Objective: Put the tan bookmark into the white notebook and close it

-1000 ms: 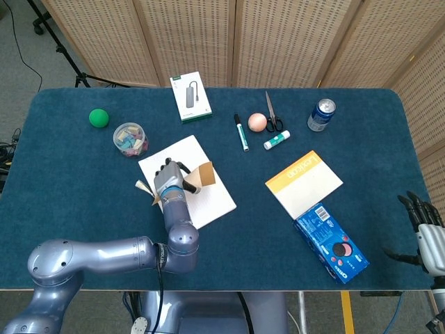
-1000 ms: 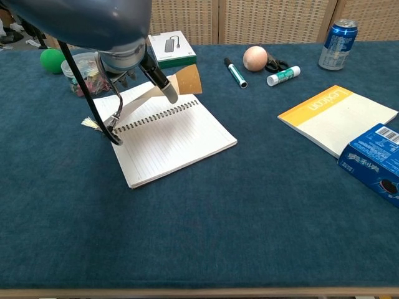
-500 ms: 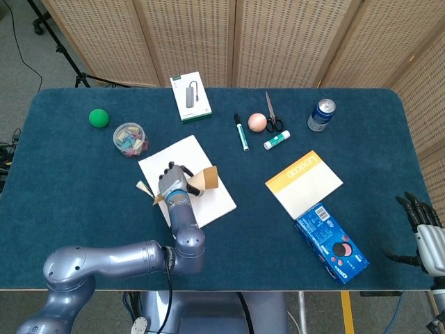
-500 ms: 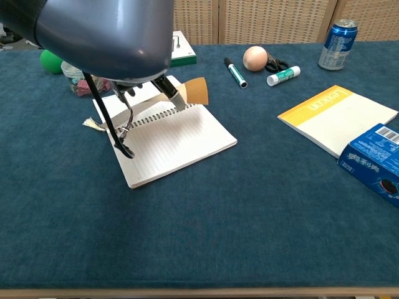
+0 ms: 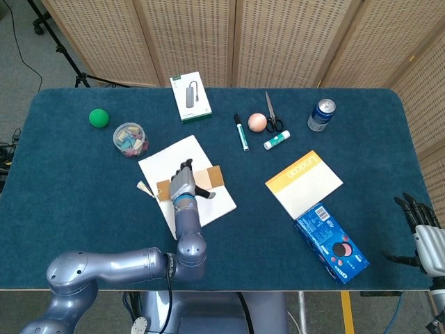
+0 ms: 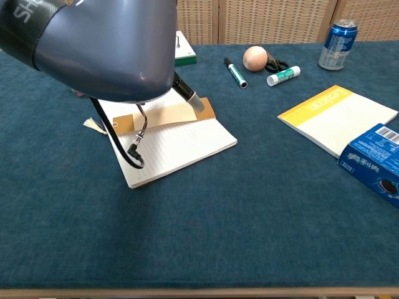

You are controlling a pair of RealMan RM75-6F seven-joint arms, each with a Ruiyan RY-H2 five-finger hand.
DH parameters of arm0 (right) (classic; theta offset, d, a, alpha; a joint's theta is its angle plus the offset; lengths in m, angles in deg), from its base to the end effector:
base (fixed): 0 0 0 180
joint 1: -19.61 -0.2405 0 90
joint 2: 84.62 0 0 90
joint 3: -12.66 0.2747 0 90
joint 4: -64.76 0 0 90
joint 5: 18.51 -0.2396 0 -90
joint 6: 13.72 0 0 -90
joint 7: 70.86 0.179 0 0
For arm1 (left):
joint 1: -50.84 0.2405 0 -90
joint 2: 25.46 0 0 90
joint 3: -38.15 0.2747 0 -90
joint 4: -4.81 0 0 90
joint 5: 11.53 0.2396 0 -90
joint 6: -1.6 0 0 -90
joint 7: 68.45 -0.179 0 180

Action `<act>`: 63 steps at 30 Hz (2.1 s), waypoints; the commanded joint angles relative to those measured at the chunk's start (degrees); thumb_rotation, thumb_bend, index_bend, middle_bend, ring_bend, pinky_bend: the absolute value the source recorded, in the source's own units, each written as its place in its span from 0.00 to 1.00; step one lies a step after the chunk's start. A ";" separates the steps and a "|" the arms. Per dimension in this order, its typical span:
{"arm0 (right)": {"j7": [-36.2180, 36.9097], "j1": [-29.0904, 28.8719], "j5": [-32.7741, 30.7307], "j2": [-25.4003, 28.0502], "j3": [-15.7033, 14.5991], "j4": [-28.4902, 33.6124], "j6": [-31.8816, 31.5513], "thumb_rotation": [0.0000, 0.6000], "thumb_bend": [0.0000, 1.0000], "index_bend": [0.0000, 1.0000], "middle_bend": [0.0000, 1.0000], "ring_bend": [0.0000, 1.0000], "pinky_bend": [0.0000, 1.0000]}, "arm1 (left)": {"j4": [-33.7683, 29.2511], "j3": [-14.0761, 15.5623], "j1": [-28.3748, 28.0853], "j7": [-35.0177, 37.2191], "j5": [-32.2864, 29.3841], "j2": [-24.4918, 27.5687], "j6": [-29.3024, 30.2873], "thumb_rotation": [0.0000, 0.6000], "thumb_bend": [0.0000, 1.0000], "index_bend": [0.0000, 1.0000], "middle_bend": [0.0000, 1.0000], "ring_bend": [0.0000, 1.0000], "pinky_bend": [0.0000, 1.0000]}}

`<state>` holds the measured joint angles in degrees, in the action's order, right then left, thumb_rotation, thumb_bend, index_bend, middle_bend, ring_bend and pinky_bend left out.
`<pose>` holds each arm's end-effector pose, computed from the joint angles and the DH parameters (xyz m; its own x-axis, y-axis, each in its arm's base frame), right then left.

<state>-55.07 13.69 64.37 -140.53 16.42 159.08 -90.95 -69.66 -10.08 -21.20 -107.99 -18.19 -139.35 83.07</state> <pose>-0.3564 -0.2292 0.1728 0.2250 -0.0943 0.9698 -0.9713 0.0567 0.2309 0.0096 0.4326 -0.1097 -0.2810 0.3054 0.9098 0.8554 0.5096 0.0931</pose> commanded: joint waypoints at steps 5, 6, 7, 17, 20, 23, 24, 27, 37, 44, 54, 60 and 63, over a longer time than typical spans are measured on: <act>0.38 -0.01 0.10 0.12 -0.05 -0.10 -0.01 1.00 0.00 0.00 0.00 0.00 0.00 | -6.28 3.45 3.98 0.41 6.65 3.71 -4.25 1.00 0.15 0.00 0.00 0.00 0.00; 0.38 -0.02 0.14 0.12 -0.07 -0.12 0.00 1.00 0.00 0.00 0.00 0.00 0.00 | -7.67 4.40 5.01 0.03 7.57 4.87 -5.29 1.00 0.16 0.00 0.00 0.00 0.00; 0.32 -0.04 0.14 0.11 -0.09 -0.13 0.04 1.00 0.00 0.00 0.00 0.00 0.00 | -9.17 5.40 6.18 -0.46 8.29 6.19 -6.47 1.00 0.16 0.00 0.00 0.00 0.00; -1.03 -0.33 0.16 -0.07 -0.29 0.54 0.48 1.00 0.00 0.00 0.00 0.00 0.00 | -24.35 12.80 21.56 -0.80 7.77 25.46 -32.05 1.00 0.17 0.00 0.00 0.00 0.00; -1.54 -0.41 0.05 -0.18 -0.31 0.80 0.59 1.00 0.00 0.00 0.00 0.00 0.00 | -27.10 16.94 25.29 0.25 11.98 30.78 -42.57 1.00 0.17 0.00 0.00 0.00 0.00; -1.85 -0.51 0.19 -0.24 -0.42 0.95 0.74 1.00 0.00 0.00 0.00 0.00 0.00 | -28.27 19.35 27.70 2.45 16.65 33.64 -49.42 1.00 0.18 0.00 0.00 0.00 0.00; -1.89 -0.52 0.19 -0.25 -0.43 1.00 0.74 1.00 0.00 0.00 0.00 0.00 0.00 | -28.55 19.86 28.35 3.33 17.93 34.11 -50.77 1.00 0.18 0.00 0.00 0.00 0.00; -2.11 -0.57 0.21 -0.28 -0.49 1.05 0.84 1.00 0.00 0.00 0.00 0.00 0.00 | -29.26 21.63 30.11 6.49 22.61 35.13 -53.35 1.00 0.18 0.00 0.00 0.00 0.00; -1.70 -0.59 0.18 -0.15 -0.55 0.93 0.85 1.00 0.00 0.00 0.00 0.00 0.00 | -28.25 25.60 31.16 13.56 32.71 36.54 -52.08 1.00 0.21 0.00 0.00 0.00 0.00; -1.82 -0.74 0.29 -0.09 -0.74 1.06 1.22 1.00 0.00 0.00 0.00 0.00 0.00 | -26.51 27.42 30.56 18.19 36.72 36.74 -50.40 1.00 0.21 0.00 0.00 0.00 0.00; -2.28 -0.93 -0.04 0.09 -0.90 1.41 1.84 1.00 0.00 0.00 0.00 0.00 0.00 | -22.74 30.61 27.63 23.84 37.66 35.96 -50.22 1.00 0.21 0.00 0.00 0.00 0.00; -2.28 -0.99 -0.09 0.16 -0.93 1.52 1.93 1.00 0.00 0.00 0.00 0.00 0.00 | -24.20 33.42 25.39 25.36 36.59 37.35 -50.71 1.00 0.21 0.00 0.00 0.00 0.00; -2.43 -0.99 0.08 0.17 -1.02 1.63 1.91 1.00 0.00 0.00 0.00 0.00 0.00 | -24.67 34.55 24.30 25.69 36.35 37.50 -49.99 1.00 0.21 0.00 0.00 0.00 0.00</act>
<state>-57.51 12.70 64.45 -140.36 15.39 160.71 -89.05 -94.14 24.23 3.35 -82.46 18.29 -101.95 32.85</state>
